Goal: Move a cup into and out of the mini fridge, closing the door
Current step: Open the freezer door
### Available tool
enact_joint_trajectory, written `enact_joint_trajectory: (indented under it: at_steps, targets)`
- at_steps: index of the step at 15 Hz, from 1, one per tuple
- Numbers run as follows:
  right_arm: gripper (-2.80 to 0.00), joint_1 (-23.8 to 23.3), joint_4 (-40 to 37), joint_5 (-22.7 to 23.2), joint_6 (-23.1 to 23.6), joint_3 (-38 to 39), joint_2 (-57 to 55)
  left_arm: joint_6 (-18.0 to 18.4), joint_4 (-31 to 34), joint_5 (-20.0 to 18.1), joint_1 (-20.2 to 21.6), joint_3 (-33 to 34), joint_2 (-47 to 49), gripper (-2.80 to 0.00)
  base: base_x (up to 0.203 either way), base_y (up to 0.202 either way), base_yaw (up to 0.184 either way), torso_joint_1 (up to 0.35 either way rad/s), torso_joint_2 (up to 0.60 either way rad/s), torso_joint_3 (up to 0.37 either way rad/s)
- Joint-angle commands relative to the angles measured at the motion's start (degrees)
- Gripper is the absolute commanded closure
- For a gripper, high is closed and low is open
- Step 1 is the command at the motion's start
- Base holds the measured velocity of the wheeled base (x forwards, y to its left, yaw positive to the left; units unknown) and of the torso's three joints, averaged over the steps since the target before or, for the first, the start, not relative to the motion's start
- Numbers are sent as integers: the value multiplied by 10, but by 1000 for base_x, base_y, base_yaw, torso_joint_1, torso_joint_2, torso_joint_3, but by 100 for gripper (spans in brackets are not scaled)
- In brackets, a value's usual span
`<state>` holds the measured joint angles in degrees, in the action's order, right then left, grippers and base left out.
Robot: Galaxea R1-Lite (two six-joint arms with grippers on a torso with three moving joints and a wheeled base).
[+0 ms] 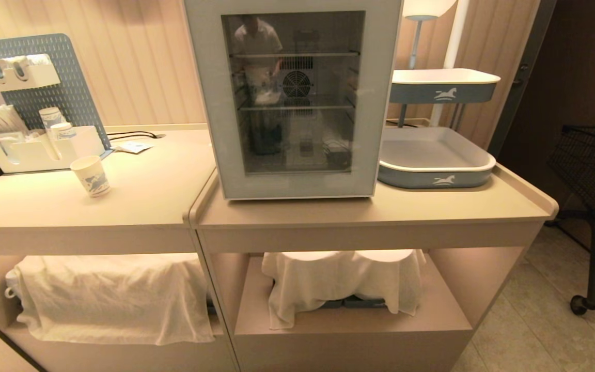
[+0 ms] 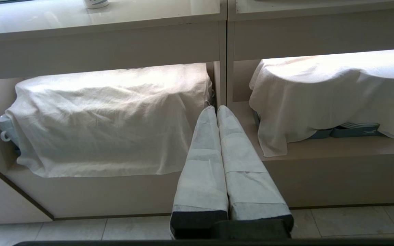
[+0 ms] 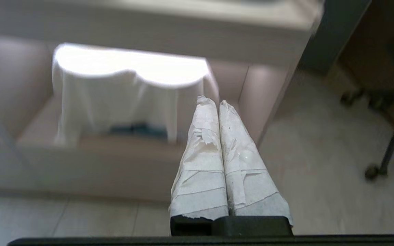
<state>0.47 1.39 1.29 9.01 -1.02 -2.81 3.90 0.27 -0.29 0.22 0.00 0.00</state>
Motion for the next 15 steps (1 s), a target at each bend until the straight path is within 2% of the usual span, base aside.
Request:
enact_joint_trajectory:
  at_steps: [1,15]
  targets:
    - [0,1,9,0,0,7,29,0,0,0,0,0,0,0,0,0,0,0,0,0]
    - [0,1,19,-1,-6,8,29,5,1,-2,0,0,0,0,0,0,0,0,0,0]
